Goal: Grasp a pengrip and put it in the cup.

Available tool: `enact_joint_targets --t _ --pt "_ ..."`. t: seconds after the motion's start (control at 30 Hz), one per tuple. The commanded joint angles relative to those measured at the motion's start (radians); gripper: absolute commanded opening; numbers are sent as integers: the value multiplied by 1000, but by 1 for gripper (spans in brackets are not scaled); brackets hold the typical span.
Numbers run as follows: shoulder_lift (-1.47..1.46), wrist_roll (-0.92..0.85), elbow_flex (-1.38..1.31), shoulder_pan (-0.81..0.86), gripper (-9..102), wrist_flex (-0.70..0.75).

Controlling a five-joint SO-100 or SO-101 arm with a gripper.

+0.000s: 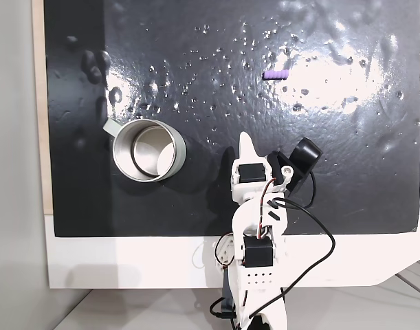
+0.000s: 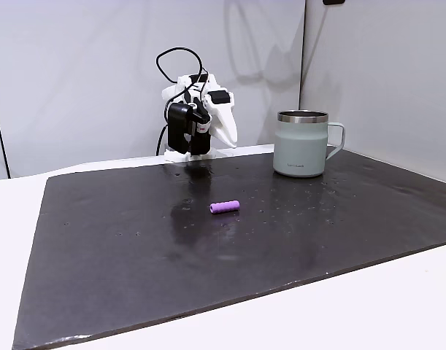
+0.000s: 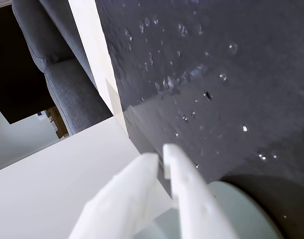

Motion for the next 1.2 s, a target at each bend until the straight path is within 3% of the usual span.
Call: enact_joint_targets --t 0.0,0.37,0.5,0.6,0.93,1.17 --pt "12 12 55 11 0 -44" --pt "12 -21 49 5 0 -44" --pt "12 -51 -66 35 0 2" --pt "-51 -100 -222 25 0 51" --pt "-735 -109 -937 38 0 166" --pt "-1184 5 -1440 100 9 397"
